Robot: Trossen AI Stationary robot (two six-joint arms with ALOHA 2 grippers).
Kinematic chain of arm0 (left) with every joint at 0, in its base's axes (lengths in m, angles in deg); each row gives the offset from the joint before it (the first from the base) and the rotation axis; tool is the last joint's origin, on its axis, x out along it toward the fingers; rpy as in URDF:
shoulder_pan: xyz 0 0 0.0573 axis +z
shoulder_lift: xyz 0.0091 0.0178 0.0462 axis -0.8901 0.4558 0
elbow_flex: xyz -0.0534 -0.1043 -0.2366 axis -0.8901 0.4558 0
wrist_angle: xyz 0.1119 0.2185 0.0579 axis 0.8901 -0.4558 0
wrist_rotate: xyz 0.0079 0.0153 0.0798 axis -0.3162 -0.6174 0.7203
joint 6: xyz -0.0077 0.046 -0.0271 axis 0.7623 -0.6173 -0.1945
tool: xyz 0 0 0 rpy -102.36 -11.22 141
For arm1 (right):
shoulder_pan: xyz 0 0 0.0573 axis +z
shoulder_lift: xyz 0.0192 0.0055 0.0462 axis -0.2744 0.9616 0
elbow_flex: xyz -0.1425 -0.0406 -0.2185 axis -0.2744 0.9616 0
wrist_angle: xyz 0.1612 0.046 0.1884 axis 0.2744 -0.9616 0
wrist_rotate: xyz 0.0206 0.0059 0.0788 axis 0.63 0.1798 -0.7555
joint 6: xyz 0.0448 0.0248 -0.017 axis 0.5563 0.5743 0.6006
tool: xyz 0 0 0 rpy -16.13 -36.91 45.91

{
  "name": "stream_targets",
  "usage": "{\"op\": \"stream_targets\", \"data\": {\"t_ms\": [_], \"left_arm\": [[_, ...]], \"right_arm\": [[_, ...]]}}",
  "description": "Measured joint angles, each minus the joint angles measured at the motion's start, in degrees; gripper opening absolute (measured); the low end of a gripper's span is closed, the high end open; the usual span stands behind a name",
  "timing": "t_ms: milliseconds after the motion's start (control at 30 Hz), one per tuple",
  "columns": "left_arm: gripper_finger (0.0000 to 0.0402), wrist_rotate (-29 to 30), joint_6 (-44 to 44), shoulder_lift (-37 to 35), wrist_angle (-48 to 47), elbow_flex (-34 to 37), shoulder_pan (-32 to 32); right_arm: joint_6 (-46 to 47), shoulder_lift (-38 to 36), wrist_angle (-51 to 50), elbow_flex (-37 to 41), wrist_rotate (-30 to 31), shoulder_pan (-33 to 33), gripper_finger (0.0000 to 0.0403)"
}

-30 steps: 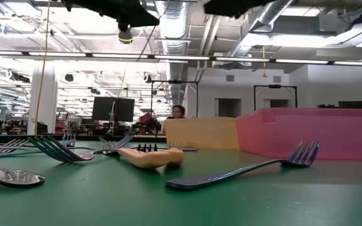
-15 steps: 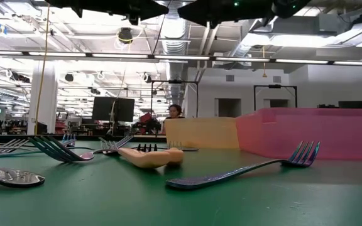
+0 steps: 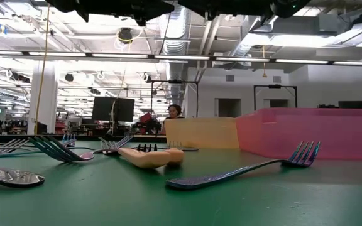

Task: Sort silverware by color (type)
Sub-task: Put the black fork into the blue bin

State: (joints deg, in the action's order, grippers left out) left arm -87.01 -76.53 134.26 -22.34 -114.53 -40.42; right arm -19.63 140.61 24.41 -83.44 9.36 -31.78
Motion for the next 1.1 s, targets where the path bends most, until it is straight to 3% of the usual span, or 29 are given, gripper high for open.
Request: {"op": "stream_targets", "data": {"t_ms": [367, 967, 1100], "left_arm": [[0.0, -2.0, 0.04, 1.7, 2.33, 0.0, -0.04], [0.0, -2.57, -1.4, 5.58, 9.09, -0.07, -1.86], [0.0, -2.49, -1.42, 5.54, 9.66, -0.07, -1.86]], "right_arm": [[3.33, 0.0, -0.48, 0.0, -0.83, -0.8, 0.0243], [3.12, 0.0, -0.37, 0.0, -0.9, -0.31, 0.0244], [2.82, 0.0, -1.68, 0.0, -0.88, -0.28, 0.0227]]}}
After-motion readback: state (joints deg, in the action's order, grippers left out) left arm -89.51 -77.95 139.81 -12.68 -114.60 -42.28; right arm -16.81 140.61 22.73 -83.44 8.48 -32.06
